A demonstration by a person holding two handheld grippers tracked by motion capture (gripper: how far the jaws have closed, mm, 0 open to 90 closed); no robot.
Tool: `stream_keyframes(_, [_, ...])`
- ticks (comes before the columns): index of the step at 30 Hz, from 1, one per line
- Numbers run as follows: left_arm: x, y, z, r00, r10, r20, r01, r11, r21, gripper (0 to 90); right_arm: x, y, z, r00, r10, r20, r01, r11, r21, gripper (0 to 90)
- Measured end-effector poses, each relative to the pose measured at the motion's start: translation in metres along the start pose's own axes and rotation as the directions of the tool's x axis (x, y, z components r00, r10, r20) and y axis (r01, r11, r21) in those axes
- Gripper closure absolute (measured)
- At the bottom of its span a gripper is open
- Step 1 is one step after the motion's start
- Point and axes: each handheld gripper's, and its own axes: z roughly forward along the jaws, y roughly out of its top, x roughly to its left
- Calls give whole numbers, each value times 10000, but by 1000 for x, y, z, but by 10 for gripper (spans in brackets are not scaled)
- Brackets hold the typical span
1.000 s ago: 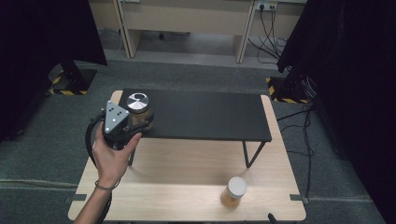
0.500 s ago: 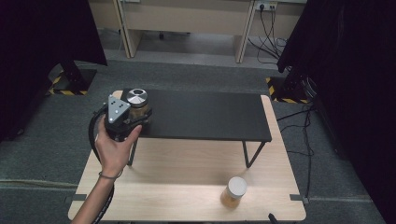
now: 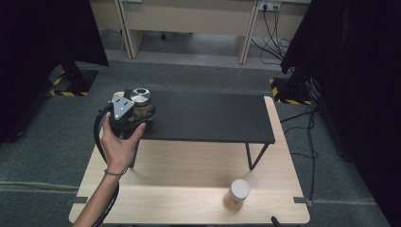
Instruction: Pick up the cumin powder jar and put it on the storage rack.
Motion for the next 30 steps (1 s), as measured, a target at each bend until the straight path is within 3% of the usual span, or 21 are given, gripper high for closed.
stream_keyframes(7, [2,-3,3,10000,-42,18,42,10000,-22,305,0,0,0,10000,28,-33,-28,10000,36,94])
stream_keyframes(20, [2,-20,0,9996,-291,24,292,9976,-629,304,1,0,0,10000,18,-78,-17,10000,45,94])
stream_keyframes(30, [5,-21,0,9992,-400,82,405,9970,-662,302,1,0,0,10000,15,-82,-14,10000,38,95])
